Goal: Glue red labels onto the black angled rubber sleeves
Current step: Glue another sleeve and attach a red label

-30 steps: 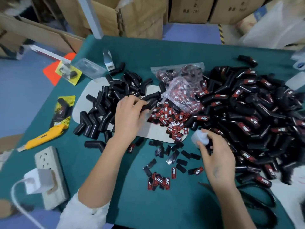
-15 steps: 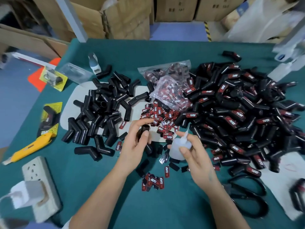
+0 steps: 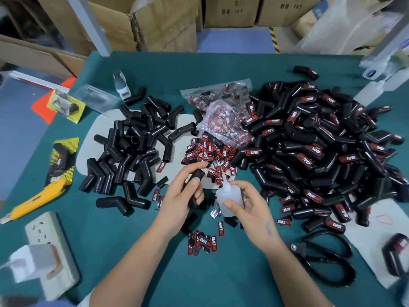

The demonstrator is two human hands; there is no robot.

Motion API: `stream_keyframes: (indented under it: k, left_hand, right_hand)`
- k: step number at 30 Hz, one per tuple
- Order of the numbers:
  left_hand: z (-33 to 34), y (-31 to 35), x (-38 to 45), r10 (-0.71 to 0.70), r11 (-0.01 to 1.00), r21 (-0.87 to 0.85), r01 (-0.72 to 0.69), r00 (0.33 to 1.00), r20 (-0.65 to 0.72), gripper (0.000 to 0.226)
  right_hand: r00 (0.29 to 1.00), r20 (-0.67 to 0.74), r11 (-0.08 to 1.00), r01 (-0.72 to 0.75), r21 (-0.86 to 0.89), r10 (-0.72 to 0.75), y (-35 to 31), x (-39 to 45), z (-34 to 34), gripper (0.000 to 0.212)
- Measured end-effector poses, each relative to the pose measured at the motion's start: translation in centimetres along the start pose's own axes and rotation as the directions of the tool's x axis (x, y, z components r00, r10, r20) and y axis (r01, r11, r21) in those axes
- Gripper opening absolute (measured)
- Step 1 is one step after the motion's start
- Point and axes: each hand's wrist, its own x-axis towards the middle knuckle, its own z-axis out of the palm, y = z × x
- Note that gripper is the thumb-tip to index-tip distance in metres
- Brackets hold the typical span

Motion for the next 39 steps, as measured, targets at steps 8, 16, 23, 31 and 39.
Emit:
stream_keyframes:
  k: [8, 16, 23, 31, 39]
  left_hand:
    - [-0.2, -0.1, 0.2, -0.082, 0.988, -0.125, 0.087, 0.995, 0.051, 0.044]
    - [-0.3, 0.8, -0.4, -0.031, 0.987, -0.149, 0.062, 0.979, 0.202, 0.069]
    - [-0.2, 1.4, -0.2, 0.002, 0.985, -0.169, 0.026, 0.986, 0.164, 0.062]
    - [0.6, 2.4, -0.5, -0.007, 0.952, -0.301, 0.058, 0.986, 0.166, 0.069]
    - [0.8, 3.3, -0.9, -0.104, 0.907, -0.379, 0.184, 0.97, 0.221, 0.083]
  right_hand:
    - [0.999, -0.042, 0.991, 0.001, 0.132, 0.004, -0.8, -0.1, -0.7, 0.035]
    - [0.99, -0.127, 0.993, -0.04, 0.111, 0.054, -1.0, -0.1, -3.0, 0.04]
    - [0.987, -0.153, 0.994, -0.021, 0.108, 0.037, -0.5, -0.3, -3.7, 0.057]
    - [0.991, -0.129, 0.986, -0.003, 0.167, 0.025, -0.4, -0.2, -3.4, 0.052]
    - [0.991, -0.131, 0.99, -0.01, 0.144, 0.029, -0.1, 0.0, -3.6, 0.051]
